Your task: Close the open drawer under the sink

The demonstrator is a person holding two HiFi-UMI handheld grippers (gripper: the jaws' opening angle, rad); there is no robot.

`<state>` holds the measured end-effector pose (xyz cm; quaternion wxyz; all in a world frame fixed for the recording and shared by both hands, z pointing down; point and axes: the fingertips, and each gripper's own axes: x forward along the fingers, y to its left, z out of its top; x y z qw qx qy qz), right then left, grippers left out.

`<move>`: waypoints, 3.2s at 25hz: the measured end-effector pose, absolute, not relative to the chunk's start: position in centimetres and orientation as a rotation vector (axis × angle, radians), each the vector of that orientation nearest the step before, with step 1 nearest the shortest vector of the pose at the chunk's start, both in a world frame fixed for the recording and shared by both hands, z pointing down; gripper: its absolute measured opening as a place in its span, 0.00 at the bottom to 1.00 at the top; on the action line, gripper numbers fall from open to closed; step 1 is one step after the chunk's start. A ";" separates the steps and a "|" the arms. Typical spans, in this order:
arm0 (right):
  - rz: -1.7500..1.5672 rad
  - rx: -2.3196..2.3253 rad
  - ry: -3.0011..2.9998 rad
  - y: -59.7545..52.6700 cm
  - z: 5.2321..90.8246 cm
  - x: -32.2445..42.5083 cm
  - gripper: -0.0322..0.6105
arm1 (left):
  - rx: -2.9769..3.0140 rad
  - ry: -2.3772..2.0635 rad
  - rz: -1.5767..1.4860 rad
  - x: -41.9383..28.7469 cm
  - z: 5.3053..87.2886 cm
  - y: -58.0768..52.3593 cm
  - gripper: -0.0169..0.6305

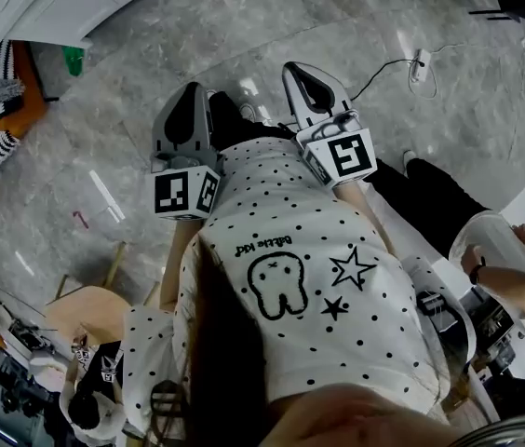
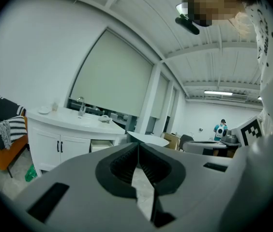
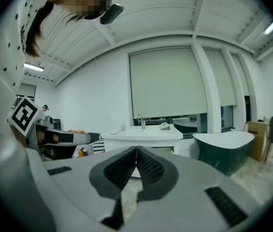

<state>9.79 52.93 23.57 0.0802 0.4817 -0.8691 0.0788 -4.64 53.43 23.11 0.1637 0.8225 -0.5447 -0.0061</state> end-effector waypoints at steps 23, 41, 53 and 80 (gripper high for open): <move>0.347 1.471 -2.491 39.9 24.8 6.3 0.07 | 2.399 -1.439 0.070 -7.1 23.4 39.6 0.04; 0.364 1.549 -2.460 31.7 25.7 2.5 0.07 | 2.391 -1.475 -0.011 -13.5 24.0 31.2 0.04; 0.330 1.522 -2.475 30.6 24.9 2.4 0.07 | 2.355 -1.552 0.018 -14.1 24.3 30.9 0.04; 0.134 1.353 -2.517 17.1 24.4 14.3 0.07 | 2.265 -1.814 -0.098 -5.5 20.6 17.5 0.04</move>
